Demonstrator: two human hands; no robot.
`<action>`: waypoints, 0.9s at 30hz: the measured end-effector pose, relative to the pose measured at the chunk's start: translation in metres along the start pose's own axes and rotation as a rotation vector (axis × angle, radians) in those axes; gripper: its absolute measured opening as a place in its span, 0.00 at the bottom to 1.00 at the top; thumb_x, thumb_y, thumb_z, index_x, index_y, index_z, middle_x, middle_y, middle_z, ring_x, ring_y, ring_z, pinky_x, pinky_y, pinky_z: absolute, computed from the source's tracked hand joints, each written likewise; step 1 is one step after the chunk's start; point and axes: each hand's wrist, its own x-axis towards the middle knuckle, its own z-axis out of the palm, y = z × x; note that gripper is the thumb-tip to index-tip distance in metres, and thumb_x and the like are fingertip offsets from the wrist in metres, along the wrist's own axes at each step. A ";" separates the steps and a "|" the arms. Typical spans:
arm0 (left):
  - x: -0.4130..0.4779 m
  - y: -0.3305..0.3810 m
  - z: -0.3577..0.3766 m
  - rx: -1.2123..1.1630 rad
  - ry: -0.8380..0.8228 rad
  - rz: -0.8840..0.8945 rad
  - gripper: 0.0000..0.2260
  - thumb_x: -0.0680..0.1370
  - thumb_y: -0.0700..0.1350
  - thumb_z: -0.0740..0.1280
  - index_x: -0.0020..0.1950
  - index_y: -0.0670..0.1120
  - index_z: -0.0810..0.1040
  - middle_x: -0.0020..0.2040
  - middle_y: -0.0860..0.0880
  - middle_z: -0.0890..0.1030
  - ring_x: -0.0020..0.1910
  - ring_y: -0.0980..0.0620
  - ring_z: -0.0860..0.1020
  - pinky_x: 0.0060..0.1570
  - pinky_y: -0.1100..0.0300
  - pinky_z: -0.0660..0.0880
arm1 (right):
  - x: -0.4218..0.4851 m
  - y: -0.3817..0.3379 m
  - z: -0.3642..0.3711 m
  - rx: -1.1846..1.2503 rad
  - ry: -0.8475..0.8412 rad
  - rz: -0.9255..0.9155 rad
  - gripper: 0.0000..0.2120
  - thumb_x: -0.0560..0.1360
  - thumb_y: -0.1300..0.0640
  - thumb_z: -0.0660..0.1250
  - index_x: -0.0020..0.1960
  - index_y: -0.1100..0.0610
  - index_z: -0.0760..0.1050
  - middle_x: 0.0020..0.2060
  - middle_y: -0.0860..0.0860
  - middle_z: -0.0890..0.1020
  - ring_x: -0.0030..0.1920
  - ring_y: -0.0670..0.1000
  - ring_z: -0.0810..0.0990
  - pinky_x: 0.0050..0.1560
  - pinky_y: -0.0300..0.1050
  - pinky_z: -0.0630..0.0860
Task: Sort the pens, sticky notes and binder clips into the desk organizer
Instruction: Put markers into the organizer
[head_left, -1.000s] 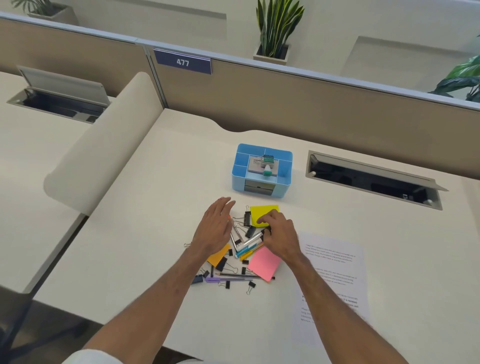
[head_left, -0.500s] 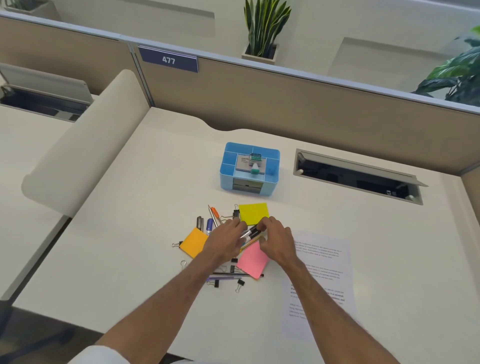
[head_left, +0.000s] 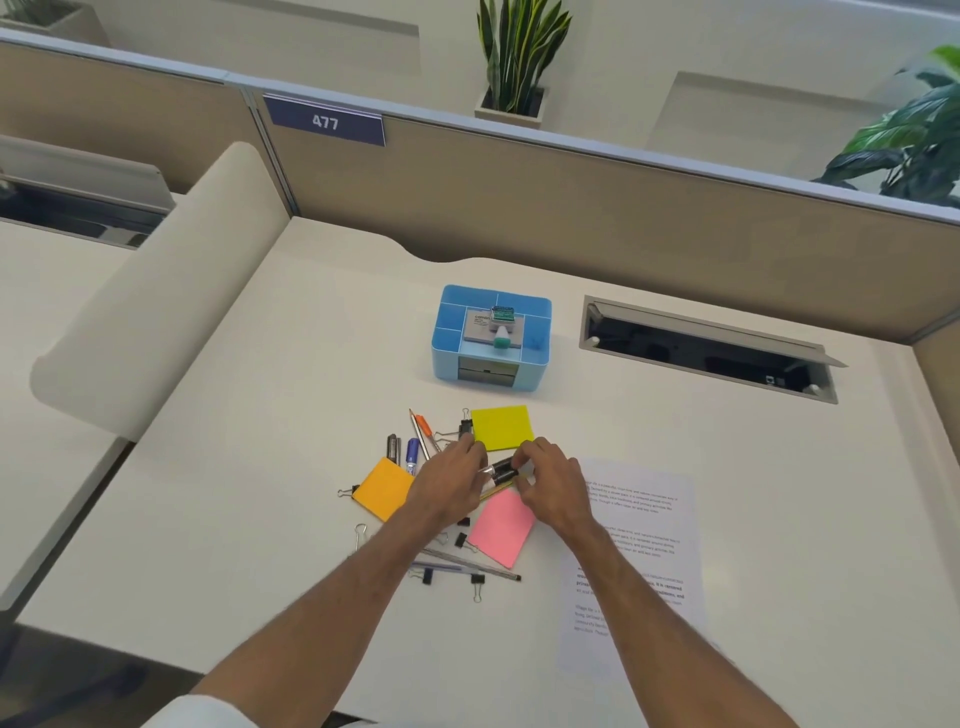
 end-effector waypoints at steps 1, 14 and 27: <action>0.000 -0.001 -0.001 -0.011 0.002 -0.010 0.10 0.88 0.48 0.61 0.64 0.44 0.75 0.62 0.46 0.75 0.58 0.45 0.78 0.51 0.49 0.79 | 0.000 0.000 0.000 0.004 -0.003 0.005 0.09 0.81 0.57 0.69 0.61 0.51 0.77 0.60 0.45 0.78 0.63 0.51 0.76 0.60 0.51 0.71; 0.002 -0.006 -0.021 -0.186 0.176 0.019 0.20 0.90 0.48 0.57 0.82 0.50 0.61 0.50 0.50 0.80 0.41 0.54 0.77 0.36 0.55 0.74 | 0.004 -0.006 -0.003 0.065 -0.039 -0.018 0.07 0.81 0.53 0.70 0.59 0.50 0.80 0.61 0.47 0.79 0.63 0.52 0.77 0.63 0.52 0.72; 0.080 0.053 -0.086 -0.382 0.514 0.078 0.14 0.90 0.48 0.57 0.76 0.51 0.63 0.51 0.45 0.83 0.41 0.46 0.83 0.39 0.46 0.84 | 0.037 0.023 -0.074 0.755 0.606 0.129 0.05 0.77 0.67 0.72 0.47 0.59 0.79 0.40 0.51 0.84 0.42 0.55 0.84 0.46 0.56 0.80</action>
